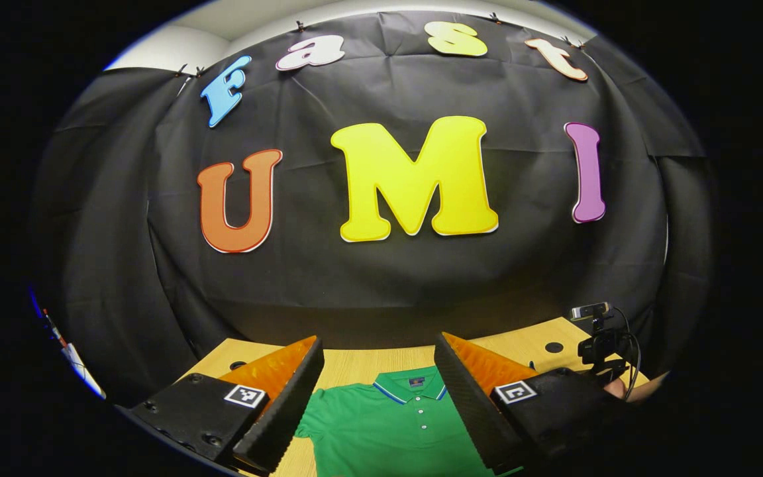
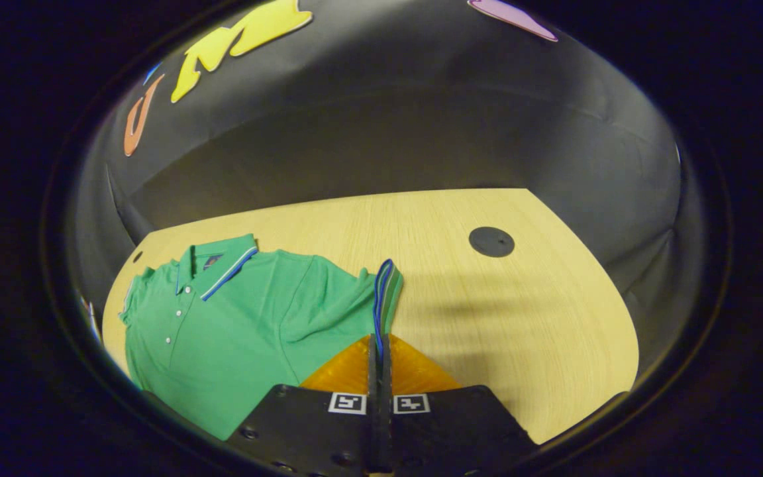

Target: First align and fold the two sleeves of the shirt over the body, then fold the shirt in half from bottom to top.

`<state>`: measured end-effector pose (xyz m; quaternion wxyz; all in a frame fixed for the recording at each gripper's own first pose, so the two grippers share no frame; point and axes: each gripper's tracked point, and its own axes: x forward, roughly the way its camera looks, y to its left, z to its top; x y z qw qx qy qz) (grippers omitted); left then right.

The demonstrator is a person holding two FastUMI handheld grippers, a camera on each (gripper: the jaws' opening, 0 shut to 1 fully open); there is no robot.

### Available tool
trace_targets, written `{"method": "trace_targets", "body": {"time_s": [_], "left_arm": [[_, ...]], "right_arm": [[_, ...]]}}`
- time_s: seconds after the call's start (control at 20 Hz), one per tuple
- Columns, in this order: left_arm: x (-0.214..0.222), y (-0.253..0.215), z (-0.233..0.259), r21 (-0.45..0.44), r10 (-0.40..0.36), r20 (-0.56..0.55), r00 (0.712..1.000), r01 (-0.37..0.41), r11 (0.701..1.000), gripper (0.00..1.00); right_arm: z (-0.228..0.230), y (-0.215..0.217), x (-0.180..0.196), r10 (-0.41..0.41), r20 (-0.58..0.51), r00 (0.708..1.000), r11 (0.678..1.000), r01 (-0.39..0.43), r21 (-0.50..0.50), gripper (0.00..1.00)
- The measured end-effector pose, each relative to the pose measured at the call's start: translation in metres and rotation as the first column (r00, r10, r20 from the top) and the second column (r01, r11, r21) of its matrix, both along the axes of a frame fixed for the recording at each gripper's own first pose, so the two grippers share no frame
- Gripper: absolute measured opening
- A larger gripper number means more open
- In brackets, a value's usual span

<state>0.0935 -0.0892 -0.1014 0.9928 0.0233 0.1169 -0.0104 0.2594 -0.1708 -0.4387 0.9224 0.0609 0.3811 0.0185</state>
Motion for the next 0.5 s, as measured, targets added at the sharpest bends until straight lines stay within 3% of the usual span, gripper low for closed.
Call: {"method": "trace_targets", "body": {"time_s": [0.25,0.5], "left_arm": [[-0.005,0.018,-0.003,-0.014,0.033,-0.007,0.999,-0.033,0.999,1.0],[-0.013,0.039,-0.001,-0.035,0.064,-0.001,0.998,-0.064,0.997,1.0]], "right_arm": [[0.035,0.008,-0.001,-0.011,0.041,0.999,1.0,0.011,0.003,0.0],[0.076,0.048,-0.004,0.022,0.051,0.998,1.0,-0.021,-0.009,0.0]]}}
